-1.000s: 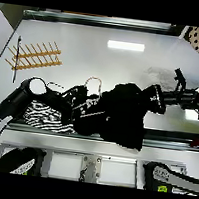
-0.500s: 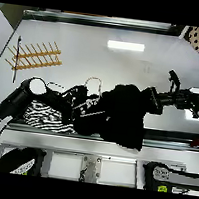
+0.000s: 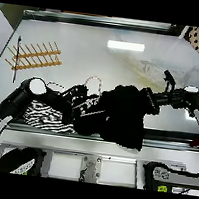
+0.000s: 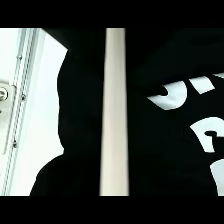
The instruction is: Fold the clothes and pants, and hang the long-sleeved shirts on hangers.
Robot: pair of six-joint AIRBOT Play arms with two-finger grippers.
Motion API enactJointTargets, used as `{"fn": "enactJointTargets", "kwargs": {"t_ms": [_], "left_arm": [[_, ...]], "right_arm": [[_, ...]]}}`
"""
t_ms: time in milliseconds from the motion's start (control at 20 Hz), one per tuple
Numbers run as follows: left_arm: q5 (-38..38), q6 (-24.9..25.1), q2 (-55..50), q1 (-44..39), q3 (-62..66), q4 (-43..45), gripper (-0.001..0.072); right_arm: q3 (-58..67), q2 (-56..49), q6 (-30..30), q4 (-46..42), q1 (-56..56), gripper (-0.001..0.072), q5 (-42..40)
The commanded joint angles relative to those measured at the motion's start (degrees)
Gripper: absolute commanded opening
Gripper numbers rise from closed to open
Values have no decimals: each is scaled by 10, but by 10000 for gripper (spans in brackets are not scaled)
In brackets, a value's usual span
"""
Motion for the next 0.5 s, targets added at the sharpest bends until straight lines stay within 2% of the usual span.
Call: {"fn": "enactJointTargets", "kwargs": {"t_ms": [0, 450], "left_arm": [[1, 0, 0, 0, 0, 0, 16], [-1, 0, 0, 0, 0, 0, 16]], "right_arm": [[0, 0, 0, 1, 2, 591, 0], [0, 0, 0, 1, 21, 591, -15]]}}
